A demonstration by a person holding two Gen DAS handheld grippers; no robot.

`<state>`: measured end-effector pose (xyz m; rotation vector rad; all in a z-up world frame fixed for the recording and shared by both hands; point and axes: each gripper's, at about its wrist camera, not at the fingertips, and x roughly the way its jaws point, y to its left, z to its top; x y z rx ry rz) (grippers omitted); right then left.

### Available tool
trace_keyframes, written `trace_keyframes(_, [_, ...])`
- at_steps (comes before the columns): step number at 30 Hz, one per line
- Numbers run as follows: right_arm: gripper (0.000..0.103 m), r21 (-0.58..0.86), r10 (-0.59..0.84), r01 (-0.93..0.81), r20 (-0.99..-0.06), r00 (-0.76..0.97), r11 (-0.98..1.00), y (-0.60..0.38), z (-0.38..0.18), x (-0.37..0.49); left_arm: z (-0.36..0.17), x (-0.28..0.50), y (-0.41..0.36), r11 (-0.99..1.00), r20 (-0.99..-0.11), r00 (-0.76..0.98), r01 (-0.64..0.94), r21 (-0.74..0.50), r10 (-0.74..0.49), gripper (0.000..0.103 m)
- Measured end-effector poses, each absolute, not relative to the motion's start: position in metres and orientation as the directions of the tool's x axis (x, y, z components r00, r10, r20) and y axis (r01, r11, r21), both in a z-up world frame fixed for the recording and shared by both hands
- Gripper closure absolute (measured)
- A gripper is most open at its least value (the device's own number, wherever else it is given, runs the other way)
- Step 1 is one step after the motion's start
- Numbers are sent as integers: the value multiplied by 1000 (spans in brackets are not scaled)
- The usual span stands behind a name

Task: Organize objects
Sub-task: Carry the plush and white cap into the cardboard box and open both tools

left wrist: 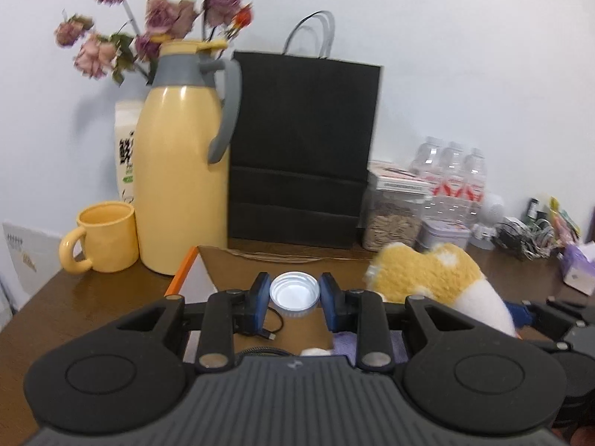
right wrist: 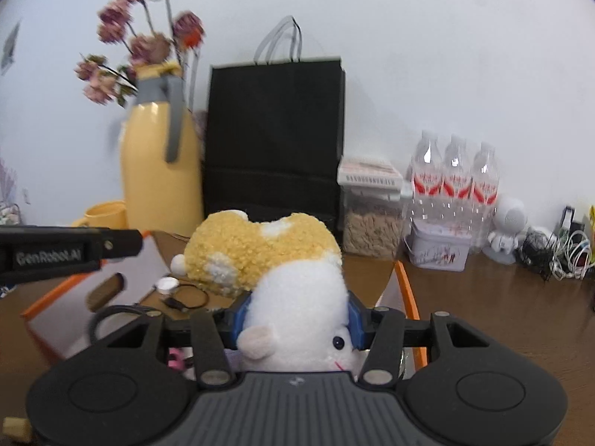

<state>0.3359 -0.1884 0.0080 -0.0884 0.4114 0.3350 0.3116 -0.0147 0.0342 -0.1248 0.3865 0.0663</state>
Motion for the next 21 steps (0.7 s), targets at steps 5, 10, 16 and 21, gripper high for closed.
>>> trace_keyframes(5, [54,8,286,-314,-436,854,949,-194,-7,354,21,326,-4,989,-427,903,-100,-110,43,73])
trace_keyframes(10, [51,8,296,-327,-449,843,945,-193,-12,353,13,325,-6,991,-441,896,-101,-87,53,72])
trace_keyframes(16, [0,15,288,-311,-418,862,950,-198,-7,348,19,317,-8,985,-372,918,-165,-51,135,0])
trace_keyframes(21, [0,29,295,-310,-406,865,950,-199,-2,346,22,316,-12,988,-372,920,-149,-41,123,0])
